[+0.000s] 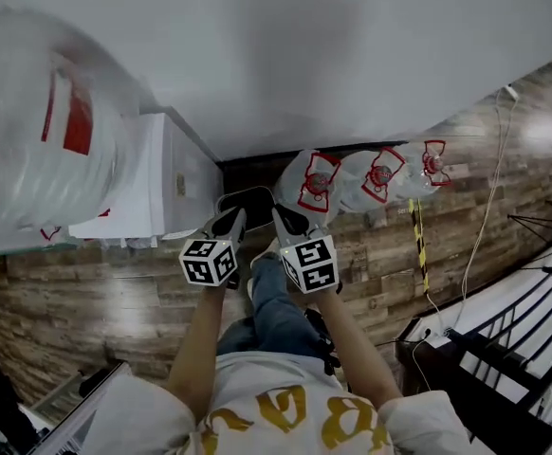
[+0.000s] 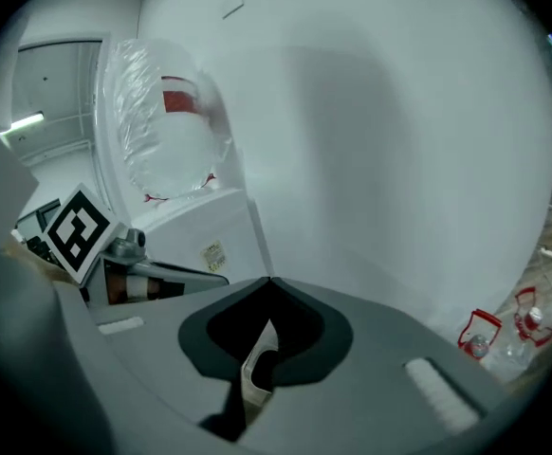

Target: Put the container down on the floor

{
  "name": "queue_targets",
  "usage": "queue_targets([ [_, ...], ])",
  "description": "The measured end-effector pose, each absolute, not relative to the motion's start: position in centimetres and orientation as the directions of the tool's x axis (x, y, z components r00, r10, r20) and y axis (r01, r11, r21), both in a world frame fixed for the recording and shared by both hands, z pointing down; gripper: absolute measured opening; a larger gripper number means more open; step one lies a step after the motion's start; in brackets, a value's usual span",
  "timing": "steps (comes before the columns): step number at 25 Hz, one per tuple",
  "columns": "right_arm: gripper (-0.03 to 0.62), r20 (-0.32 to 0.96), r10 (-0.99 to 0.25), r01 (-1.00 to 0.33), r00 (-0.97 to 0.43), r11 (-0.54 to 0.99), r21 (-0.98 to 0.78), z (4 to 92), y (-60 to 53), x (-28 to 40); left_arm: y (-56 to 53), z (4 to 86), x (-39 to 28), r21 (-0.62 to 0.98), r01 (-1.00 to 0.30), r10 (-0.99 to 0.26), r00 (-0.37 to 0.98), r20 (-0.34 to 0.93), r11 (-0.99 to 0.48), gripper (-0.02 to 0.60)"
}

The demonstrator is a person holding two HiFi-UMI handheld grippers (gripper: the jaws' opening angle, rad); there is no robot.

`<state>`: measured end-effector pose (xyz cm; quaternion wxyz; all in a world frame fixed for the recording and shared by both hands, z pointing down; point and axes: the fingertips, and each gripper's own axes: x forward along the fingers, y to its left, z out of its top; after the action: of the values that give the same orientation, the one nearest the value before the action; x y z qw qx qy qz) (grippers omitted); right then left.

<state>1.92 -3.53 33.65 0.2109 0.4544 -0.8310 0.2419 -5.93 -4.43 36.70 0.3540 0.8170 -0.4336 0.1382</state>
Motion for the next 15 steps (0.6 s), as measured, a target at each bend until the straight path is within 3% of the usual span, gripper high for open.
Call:
queue_targets([
  [8,0.031,0.517,-0.733,-0.894,-0.442,0.405,-0.191,27.5,-1.8,2.5,-3.9,26.4,-6.7,0.440,-0.775,-0.680,0.621,0.390,-0.455,0.002],
  [15,0.030,0.495,-0.765,-0.908,-0.413,0.389,-0.157,24.4,0.4,2.7,-1.8,22.4,-8.1,0.459,-0.766,-0.706,0.621,0.342,-0.451,0.002],
])
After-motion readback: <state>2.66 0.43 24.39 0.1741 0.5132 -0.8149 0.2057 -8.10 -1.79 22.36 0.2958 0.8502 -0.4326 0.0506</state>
